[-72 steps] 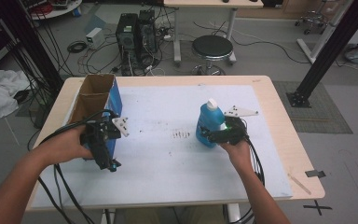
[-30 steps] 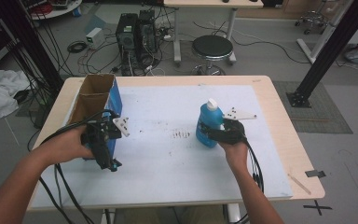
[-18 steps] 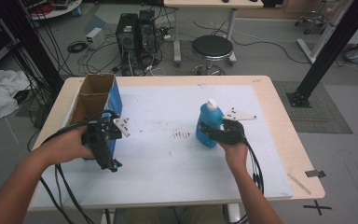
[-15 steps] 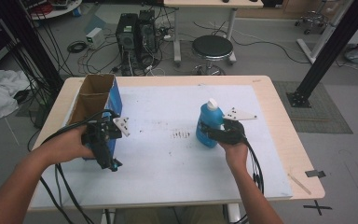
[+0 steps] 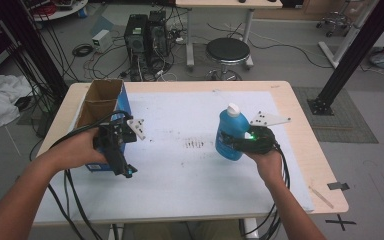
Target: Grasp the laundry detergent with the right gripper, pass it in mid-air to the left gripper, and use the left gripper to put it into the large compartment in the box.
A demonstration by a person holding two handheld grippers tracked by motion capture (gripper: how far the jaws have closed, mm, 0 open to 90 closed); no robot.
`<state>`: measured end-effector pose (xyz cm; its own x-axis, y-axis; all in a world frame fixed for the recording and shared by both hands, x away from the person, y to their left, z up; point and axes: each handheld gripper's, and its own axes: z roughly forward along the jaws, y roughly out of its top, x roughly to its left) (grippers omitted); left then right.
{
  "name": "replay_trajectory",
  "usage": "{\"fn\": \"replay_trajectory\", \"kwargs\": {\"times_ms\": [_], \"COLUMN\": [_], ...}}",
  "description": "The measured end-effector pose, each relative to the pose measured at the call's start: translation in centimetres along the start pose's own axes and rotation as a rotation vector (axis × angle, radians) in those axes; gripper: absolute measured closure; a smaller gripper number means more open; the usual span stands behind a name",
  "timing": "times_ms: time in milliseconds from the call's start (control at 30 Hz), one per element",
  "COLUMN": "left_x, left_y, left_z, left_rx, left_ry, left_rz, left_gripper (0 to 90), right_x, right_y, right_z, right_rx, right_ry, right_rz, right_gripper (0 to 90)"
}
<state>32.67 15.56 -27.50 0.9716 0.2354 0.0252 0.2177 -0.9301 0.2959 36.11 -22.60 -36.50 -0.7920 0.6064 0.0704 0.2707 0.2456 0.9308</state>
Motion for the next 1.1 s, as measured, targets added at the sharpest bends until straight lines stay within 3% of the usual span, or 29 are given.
{"fn": "replay_trajectory", "kwargs": {"times_ms": [300, 500, 800, 1100], "left_x": [0.4, 0.8, 0.7, 0.4], "left_y": [2.5, 4.1, 6.7, 8.4], "left_z": [-0.8, -1.0, -1.7, -1.6], "left_rx": [-0.017, -0.011, -0.021, -0.015], "left_ry": [-0.001, -0.013, -0.034, -0.052], "left_rz": [0.031, 0.052, 0.088, 0.132], "left_gripper": [2.2, 2.2, 2.2, 2.2], "right_x": [-0.4, -1.2, -0.3, 0.7], "right_y": [1.8, 2.1, 2.1, 2.3], "right_z": [-2.4, -3.2, -2.1, -0.9], "right_rx": [0.049, 0.061, 0.082, 0.101], "right_ry": [0.171, 0.280, 0.438, 0.511], "right_rz": [-0.096, -0.112, -0.155, -0.184], "right_gripper": [43.7, 43.7, 43.7, 43.8]}}
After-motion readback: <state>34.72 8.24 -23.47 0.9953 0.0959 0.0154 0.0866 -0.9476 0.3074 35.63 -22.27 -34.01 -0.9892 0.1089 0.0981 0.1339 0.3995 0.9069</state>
